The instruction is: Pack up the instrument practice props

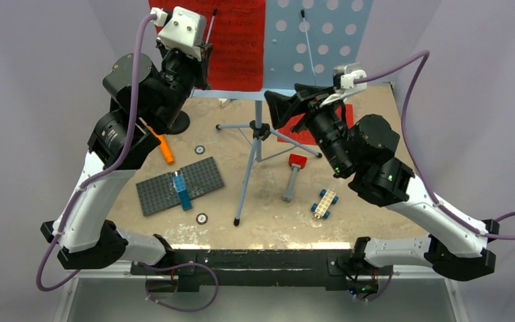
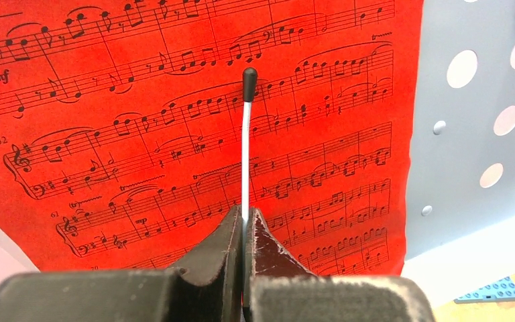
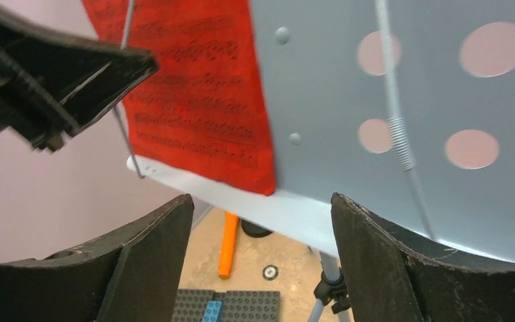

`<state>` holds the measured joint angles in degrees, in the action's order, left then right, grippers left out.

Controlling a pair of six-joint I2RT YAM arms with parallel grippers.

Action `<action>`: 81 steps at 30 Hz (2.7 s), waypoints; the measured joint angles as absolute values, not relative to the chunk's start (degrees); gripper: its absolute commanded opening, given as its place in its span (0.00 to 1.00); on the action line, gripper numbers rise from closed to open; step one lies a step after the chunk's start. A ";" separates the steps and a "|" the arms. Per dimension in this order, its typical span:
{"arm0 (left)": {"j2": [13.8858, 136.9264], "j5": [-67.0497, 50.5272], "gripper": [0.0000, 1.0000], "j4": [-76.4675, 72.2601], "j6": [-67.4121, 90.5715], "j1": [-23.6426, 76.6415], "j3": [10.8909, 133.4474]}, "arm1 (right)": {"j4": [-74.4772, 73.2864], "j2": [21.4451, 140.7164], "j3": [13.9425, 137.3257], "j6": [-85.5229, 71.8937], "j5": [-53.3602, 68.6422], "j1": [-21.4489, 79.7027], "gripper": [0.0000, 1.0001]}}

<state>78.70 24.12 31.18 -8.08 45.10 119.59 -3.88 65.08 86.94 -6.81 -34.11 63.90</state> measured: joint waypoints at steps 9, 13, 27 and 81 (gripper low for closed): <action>75.79 20.38 0.00 29.54 -7.05 45.04 116.14 | -6.63 65.71 90.45 -13.19 -27.55 56.80 0.81; 73.93 18.28 0.00 27.40 -6.44 45.01 113.45 | -6.48 66.67 92.07 -13.26 -25.52 56.80 0.81; 67.85 15.16 0.00 23.14 -5.13 45.01 106.85 | -5.54 71.00 95.55 -11.18 -22.44 56.49 0.82; 62.85 12.60 0.00 12.36 -8.16 44.47 95.88 | -20.84 87.02 116.03 -20.56 -8.73 50.39 0.77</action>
<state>62.85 12.60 12.36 -8.16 44.47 95.88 -20.84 87.02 116.03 -20.56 -8.73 50.39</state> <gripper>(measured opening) 0.046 0.780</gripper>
